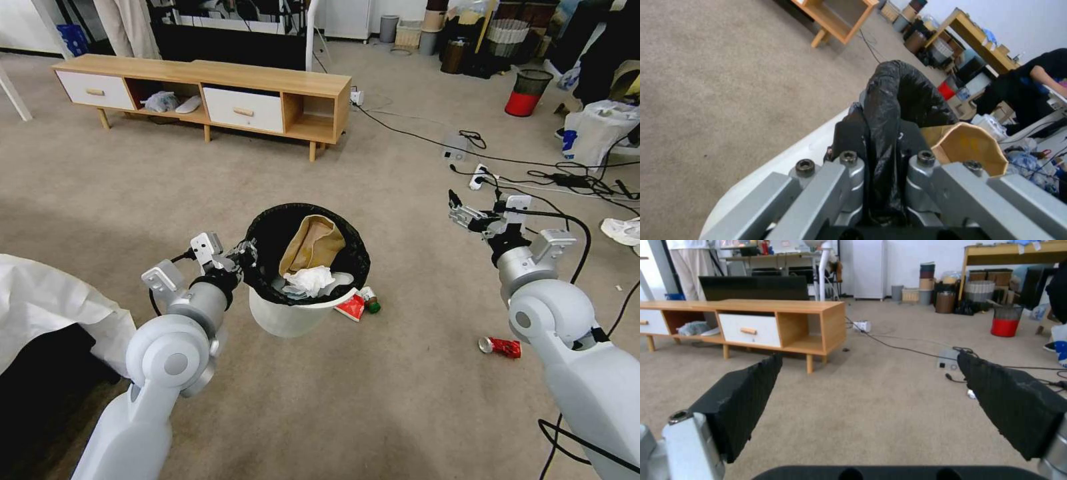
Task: Pick up the trash bin and place the garbage on the floor into it.
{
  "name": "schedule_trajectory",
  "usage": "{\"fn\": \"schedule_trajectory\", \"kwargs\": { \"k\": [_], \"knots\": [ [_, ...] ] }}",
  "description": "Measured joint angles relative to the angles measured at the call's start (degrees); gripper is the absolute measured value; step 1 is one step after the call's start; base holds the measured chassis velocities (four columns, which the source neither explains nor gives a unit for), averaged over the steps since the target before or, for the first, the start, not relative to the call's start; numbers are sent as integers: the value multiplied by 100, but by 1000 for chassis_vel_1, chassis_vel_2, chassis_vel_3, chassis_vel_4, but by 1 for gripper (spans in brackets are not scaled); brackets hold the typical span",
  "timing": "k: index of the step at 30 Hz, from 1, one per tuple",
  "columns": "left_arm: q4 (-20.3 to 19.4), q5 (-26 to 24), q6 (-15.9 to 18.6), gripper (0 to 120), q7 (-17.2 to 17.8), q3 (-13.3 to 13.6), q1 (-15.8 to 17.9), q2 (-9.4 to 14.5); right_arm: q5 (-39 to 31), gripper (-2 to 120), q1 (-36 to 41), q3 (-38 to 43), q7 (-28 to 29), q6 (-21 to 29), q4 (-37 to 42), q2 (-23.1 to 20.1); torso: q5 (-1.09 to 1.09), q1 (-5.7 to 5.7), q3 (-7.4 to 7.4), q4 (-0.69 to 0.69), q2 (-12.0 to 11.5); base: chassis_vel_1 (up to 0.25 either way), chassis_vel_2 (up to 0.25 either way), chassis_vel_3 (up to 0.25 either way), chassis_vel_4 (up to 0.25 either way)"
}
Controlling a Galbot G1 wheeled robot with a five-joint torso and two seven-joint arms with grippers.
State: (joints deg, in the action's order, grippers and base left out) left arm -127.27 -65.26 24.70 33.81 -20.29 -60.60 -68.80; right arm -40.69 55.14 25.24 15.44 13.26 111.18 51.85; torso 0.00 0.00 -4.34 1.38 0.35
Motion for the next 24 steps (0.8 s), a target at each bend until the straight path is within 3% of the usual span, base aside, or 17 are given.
{"fn": "schedule_trajectory", "kwargs": {
  "k": [24],
  "knots": [
    [45, 11, 0, 7, -4, 3, 28, -33, 46, 100, -30, -24, -41, -42, -75, 27, 0, 0, 0, -1, 0, -72, 68, 70, -73]
  ]
}}
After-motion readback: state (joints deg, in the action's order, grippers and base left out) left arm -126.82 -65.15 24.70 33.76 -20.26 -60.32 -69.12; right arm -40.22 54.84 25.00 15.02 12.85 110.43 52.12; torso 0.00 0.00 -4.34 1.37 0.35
